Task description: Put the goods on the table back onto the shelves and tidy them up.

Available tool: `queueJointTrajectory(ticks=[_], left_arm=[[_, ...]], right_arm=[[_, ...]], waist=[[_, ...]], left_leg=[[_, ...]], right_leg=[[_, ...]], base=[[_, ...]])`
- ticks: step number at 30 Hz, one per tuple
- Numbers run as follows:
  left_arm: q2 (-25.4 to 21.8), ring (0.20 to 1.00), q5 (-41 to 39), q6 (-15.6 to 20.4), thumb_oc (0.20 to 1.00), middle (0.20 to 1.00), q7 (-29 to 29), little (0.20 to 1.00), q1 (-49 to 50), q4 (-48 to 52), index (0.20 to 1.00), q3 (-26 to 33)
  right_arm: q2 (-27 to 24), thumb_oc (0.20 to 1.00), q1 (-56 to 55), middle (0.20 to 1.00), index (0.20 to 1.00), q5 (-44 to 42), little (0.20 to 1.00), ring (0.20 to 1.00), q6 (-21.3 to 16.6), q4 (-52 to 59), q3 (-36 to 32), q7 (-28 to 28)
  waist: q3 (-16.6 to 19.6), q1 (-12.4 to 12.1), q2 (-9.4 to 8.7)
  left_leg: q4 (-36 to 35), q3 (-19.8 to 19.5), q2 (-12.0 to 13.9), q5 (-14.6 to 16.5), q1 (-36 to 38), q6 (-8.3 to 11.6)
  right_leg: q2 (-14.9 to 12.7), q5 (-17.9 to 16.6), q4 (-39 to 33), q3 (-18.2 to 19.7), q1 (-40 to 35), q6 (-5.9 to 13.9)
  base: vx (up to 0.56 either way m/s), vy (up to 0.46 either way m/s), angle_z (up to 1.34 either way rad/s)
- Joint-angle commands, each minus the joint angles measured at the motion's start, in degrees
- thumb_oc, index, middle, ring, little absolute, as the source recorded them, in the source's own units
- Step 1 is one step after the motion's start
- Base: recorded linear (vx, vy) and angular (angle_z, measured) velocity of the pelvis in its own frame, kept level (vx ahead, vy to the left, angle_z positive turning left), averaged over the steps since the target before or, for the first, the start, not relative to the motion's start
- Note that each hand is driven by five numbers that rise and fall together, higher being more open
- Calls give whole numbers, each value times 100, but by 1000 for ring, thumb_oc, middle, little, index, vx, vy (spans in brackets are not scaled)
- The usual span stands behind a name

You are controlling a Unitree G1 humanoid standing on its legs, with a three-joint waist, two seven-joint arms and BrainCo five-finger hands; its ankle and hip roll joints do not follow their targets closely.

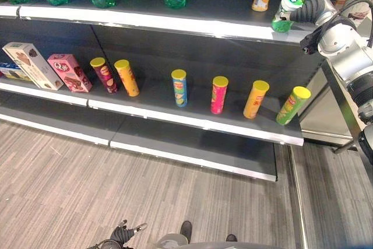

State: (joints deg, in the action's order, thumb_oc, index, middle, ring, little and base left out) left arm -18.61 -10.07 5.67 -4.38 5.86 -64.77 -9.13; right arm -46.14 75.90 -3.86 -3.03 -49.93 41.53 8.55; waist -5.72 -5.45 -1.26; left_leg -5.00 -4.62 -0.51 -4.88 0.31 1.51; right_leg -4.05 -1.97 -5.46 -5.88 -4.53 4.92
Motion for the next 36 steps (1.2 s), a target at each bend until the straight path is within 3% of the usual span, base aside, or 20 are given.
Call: queueJointTrajectory(ticks=[1, 13, 18, 36], left_arm=[[-198, 1000, 43, 108, 1000, 1000, -149, 1000, -418, -263, 1000, -302], [-208, 1000, -50, 128, 1000, 1000, -186, 1000, -520, -152, 1000, -518], [-218, 1000, -76, 143, 1000, 1000, -209, 1000, -551, -147, 1000, -563], [-131, 1000, 14, 86, 1000, 1000, -224, 1000, -671, -295, 1000, -639]], right_arm=[[3, 200, 773, 200, 200, 132, 200, 200, 18, -653, 176, 234], [299, 200, 1043, 200, 200, 515, 200, 200, 154, -1753, 355, 357], [160, 200, 1165, 200, 200, 465, 200, 200, 180, -1880, 422, 324], [237, 200, 1284, 200, 200, 507, 200, 200, 210, -2014, 587, 234]], waist=[[-24, -162, -194], [-72, -351, -234], [-76, -400, -242], [-45, -284, -401]], left_leg=[[0, -189, 156, 440, 100, 426], [0, -407, 167, 390, -21, 456], [0, -551, 154, 357, -147, 475], [0, -572, 197, 457, -7, 475]], right_leg=[[-207, 178, 46, -145, 61, 506], [-163, 228, 46, -355, 57, 497], [-148, 257, 46, -444, 104, 486], [-141, 318, 46, -513, -62, 473]], base=[[12, -24, 13], [21, -33, 11], [21, -18, 14], [12, -5, 6]])
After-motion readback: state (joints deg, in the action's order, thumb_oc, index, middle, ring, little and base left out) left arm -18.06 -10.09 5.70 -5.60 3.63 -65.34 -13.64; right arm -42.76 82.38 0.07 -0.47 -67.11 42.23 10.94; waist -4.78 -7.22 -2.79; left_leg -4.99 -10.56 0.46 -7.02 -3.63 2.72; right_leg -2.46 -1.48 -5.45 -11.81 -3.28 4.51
